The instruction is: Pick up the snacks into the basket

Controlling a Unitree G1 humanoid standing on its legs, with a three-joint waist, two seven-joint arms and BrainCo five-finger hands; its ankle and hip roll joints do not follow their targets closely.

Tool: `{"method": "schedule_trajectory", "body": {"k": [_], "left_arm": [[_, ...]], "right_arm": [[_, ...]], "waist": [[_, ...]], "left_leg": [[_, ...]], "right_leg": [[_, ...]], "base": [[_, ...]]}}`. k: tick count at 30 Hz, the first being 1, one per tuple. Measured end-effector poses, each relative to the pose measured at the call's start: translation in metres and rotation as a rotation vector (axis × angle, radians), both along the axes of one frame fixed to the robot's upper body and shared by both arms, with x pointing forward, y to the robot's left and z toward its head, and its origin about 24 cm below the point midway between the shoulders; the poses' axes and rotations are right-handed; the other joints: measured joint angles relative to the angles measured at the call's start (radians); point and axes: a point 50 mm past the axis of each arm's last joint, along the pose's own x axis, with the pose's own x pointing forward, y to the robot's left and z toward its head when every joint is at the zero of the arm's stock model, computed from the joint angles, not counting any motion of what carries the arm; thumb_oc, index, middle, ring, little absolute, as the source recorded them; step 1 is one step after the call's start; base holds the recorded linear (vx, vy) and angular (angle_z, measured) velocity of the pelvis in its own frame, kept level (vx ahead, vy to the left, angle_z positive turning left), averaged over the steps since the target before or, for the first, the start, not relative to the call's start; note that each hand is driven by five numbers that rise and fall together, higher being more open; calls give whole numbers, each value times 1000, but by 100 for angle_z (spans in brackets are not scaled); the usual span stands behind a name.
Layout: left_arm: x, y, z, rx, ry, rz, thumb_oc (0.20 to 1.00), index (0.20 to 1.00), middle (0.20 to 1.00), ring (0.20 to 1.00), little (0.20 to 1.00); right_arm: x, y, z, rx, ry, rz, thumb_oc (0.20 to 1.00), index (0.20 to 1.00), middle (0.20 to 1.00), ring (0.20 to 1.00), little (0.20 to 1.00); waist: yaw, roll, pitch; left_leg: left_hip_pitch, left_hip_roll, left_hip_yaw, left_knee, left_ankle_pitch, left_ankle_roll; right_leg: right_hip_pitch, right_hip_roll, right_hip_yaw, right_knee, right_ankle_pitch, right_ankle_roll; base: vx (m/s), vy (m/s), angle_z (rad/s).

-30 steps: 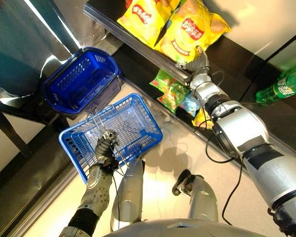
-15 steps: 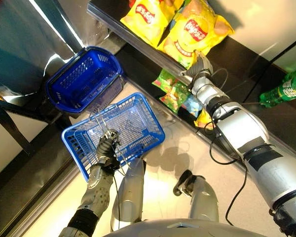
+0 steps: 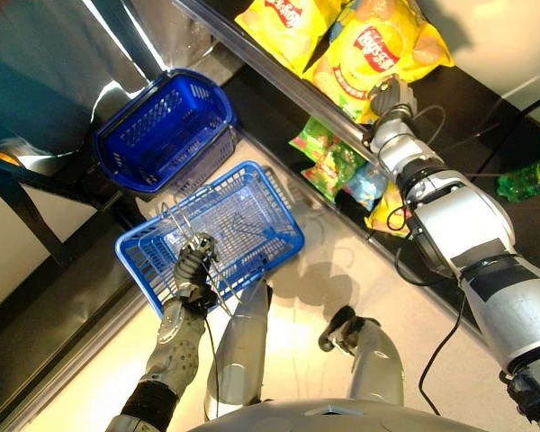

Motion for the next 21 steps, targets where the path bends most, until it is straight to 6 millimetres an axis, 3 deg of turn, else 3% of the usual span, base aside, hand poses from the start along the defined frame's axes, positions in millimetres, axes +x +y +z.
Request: {"method": "schedule_trajectory", "body": {"k": [12, 15, 16, 17, 18, 19, 21], "left_arm": [[-2, 8, 1, 32, -4, -9, 200, 200, 200, 200, 200], [-1, 7, 2, 31, -9, -15, 200, 200, 200, 200, 200], [-1, 7, 2, 31, -10, -16, 200, 200, 200, 200, 200], [1, 6, 3, 31, -16, -20, 200, 200, 200, 200, 200], [1, 6, 3, 31, -16, -22, 200, 200, 200, 200, 200], [2, 4, 4, 30, -20, -27, 200, 200, 200, 200, 200], [5, 2, 6, 29, -27, -34, 200, 200, 200, 200, 200]], "right_arm": [[-7, -50, 11, 4, -20, -123, 200, 200, 200, 200, 200], [-8, -52, 10, 32, -21, -133, 200, 200, 200, 200, 200], [-8, -52, 10, 43, -22, -134, 300, 300, 300, 300, 300], [-8, -52, 10, 63, -26, -134, 476, 476, 476, 476, 476], [-8, -51, 9, 85, -31, -133, 595, 595, 595, 595, 595], [-7, -48, 8, 152, -55, -121, 1000, 1000, 1000, 1000, 1000], [-6, -40, 2, 246, -82, -97, 1000, 1000, 1000, 1000, 1000]], "waist": [[2, 3, 2], [0, 3, 2], [0, 3, 2], [-1, 3, 2], [-1, 3, 2], [-7, 3, 2], [-8, 3, 2]], "left_leg": [[-1, -11, -6, 3, 1, 6], [-1, -11, -6, 8, 2, 4], [-1, -11, -6, 8, 2, 4], [0, -11, -6, 14, 2, 4], [0, -11, -6, 15, 2, 4], [0, -10, -3, 18, 1, 6], [1, -10, 1, 20, -1, 10]], "right_leg": [[2, -9, -2, 8, 0, 4], [2, -8, -1, 8, 0, 4], [2, -8, -1, 8, 0, 4], [3, -8, 1, 8, 1, 4], [3, -8, 2, 9, 1, 4], [1, -8, 6, 8, 3, 5], [0, -7, 10, 7, 6, 6]], "base": [[0, 4, 2], [0, 0, 0], [-10, 33, -1], [-11, 39, -2], [-10, 32, -4], [-3, 36, -6], [-86, 50, -7]]}}
